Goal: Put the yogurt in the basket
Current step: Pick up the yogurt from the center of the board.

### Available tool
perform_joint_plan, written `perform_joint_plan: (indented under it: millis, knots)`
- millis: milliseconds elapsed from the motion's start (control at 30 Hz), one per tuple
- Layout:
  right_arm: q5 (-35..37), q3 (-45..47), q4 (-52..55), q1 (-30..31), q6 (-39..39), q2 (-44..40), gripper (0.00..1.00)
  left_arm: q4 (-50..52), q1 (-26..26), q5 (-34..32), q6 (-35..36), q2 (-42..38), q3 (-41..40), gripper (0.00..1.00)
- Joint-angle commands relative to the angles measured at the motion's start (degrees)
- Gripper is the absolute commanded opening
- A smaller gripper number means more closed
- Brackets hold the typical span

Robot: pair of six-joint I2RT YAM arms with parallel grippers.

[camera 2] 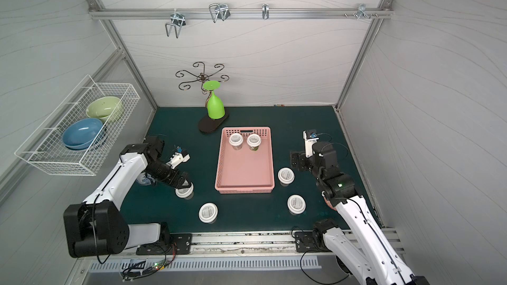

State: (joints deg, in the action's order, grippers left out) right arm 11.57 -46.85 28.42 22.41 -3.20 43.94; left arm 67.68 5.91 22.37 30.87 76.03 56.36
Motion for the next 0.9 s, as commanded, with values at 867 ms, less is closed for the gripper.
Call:
perform_joint_plan:
  millis: [867]
  knots:
    - [1.92,1.40,-3.02,0.79,1.45,-1.58,0.99,-5.67,0.24,0.28,1.92,5.66,-5.83,0.96]
